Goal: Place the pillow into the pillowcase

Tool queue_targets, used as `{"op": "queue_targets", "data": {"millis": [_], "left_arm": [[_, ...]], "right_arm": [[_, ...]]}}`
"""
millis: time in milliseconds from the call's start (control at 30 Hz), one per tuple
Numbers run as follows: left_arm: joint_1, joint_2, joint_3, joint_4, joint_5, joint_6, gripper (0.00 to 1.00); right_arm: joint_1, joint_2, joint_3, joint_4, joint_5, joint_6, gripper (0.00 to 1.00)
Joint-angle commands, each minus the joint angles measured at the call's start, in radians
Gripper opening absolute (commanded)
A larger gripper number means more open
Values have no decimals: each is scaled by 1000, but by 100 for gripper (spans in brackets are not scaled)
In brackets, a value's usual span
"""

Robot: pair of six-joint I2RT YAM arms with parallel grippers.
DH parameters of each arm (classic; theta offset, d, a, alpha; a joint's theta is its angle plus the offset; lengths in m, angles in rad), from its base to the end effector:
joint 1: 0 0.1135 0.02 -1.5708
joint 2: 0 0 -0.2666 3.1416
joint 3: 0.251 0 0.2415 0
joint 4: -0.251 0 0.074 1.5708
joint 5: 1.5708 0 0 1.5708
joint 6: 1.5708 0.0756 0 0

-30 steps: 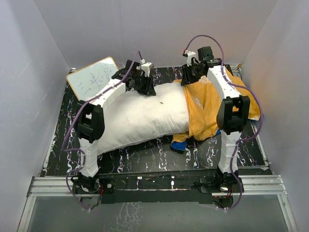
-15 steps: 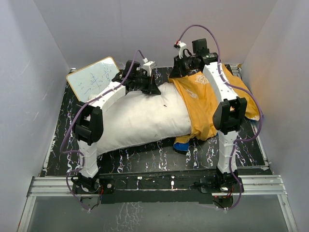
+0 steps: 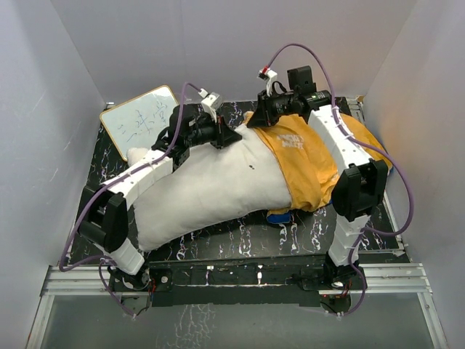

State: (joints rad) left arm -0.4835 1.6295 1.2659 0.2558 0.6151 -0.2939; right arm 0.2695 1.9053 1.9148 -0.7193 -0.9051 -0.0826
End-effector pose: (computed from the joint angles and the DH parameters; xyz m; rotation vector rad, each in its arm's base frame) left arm 0.3432 -0.2295 0.3379 0.6482 1.6585 -1.0859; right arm 0.4010 0.1724 0.3489 -0.8416 2.0145 1.1228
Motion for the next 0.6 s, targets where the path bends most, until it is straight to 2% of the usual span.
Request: {"op": "queue_targets", "data": {"millis": [0,100,133,200,233,300,367,400,467,567], "left_arm": [[-7,8,-86,254,-91,-109,0],[-7,78,-53,177,-139,-132,0],[-6,93,-36,143,-155,-128,4],[3,89,-10,64,-246,-133,30],[11,72,-3,26,-271,-128,45],[36,18,2,-22,-321,-115,69],[59,-52,-1,-67,-336,-79,82],[71,-83,2,-94,-327,-62,85],[85,-139,8,-154,-282,-17,87],[79,-209,4,-232,-198,69,87]], "right_arm": [[-5,42,-28,-128,124,-147,17],[-6,27,23,-201,71,-270,43],[-16,14,47,-210,54,-297,52],[-53,-17,89,-202,14,-316,68],[-81,-39,100,-193,-21,-316,73],[-139,-91,89,-174,-91,-338,79],[-194,-172,-4,-134,-135,-368,86],[-217,-233,-62,-109,-148,-387,87],[-255,-348,-219,-37,-149,-409,97],[-287,-533,-463,76,-127,-446,99]]}}
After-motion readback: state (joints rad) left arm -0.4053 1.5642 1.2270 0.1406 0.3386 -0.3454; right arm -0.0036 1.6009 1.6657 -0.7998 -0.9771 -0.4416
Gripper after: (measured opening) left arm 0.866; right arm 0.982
